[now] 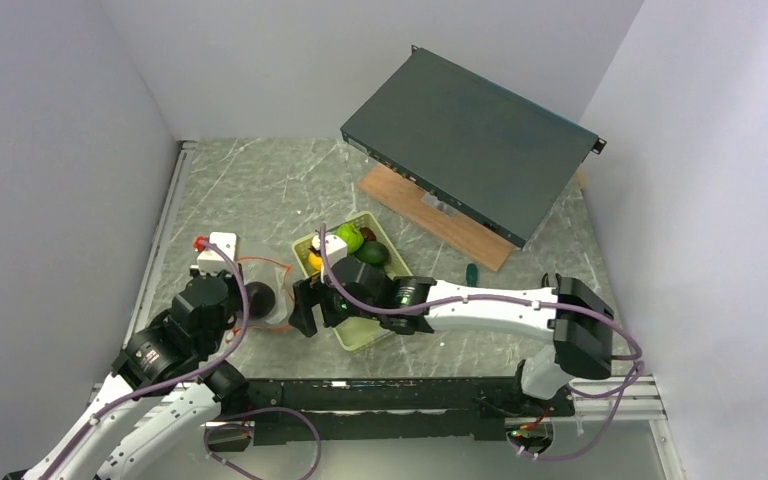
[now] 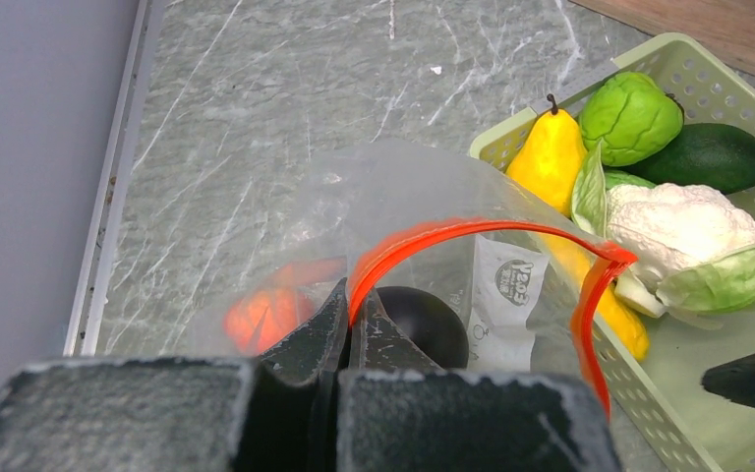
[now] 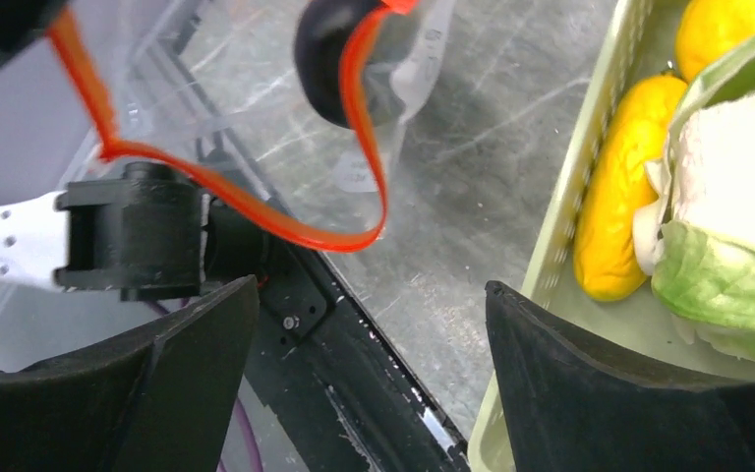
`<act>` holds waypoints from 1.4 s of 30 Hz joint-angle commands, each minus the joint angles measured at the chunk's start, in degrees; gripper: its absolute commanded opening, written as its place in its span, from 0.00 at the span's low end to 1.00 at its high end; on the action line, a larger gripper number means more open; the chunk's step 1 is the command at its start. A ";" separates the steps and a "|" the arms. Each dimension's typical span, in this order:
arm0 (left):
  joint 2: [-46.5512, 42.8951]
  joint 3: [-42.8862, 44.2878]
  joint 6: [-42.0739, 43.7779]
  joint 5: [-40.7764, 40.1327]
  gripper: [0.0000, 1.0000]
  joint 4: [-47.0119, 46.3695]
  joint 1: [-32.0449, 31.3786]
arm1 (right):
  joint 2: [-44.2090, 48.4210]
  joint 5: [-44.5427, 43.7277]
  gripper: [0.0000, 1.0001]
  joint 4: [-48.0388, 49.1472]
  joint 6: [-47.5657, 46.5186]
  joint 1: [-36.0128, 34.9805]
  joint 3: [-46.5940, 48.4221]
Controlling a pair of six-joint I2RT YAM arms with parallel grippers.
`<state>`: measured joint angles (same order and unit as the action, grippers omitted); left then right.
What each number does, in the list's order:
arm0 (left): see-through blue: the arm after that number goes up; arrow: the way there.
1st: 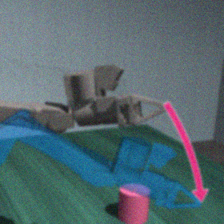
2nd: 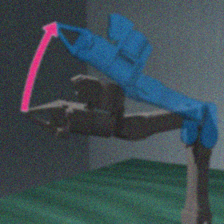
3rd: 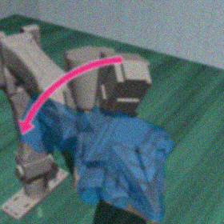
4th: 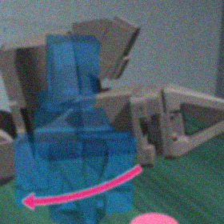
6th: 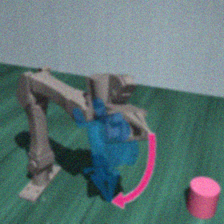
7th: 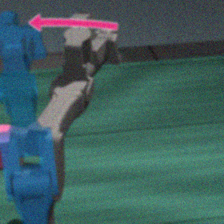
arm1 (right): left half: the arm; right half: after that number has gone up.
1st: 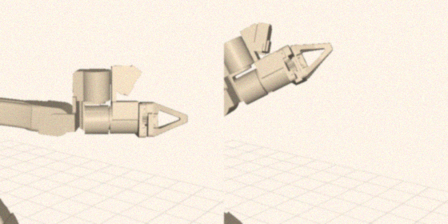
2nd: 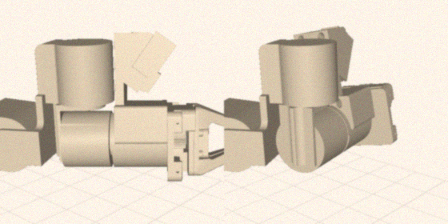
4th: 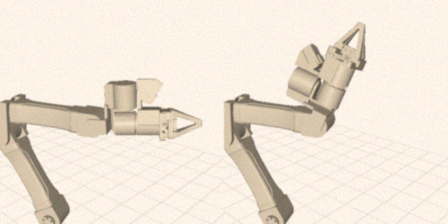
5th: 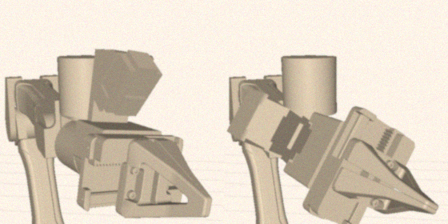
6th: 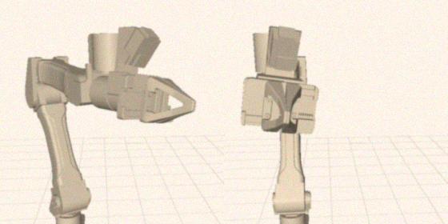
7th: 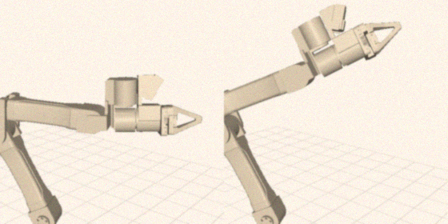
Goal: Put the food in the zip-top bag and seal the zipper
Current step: Adjust the zipper food storage bag at the center of the board.
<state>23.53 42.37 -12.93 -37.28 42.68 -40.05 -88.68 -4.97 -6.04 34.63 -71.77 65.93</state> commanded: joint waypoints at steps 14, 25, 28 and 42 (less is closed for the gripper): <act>0.93 0.35 -0.27 -0.97 0.00 -1.23 -0.02 | -10.16 -1.05 0.59 5.32 12.60 0.09 4.17; 2.48 6.69 -6.25 3.41 0.00 7.09 0.06 | -8.43 0.39 0.00 0.77 12.16 0.78 10.96; 7.11 18.25 -15.88 4.93 0.00 21.01 0.02 | -6.59 8.48 0.00 -2.72 12.70 3.87 14.16; 17.43 15.27 -23.98 15.69 0.00 21.43 0.57 | -11.67 33.47 0.00 -10.97 13.10 14.27 18.17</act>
<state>37.43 68.64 -34.72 -25.28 68.97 -40.03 -96.47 27.46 -10.22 51.48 -57.25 79.79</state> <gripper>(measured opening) 0.012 0.009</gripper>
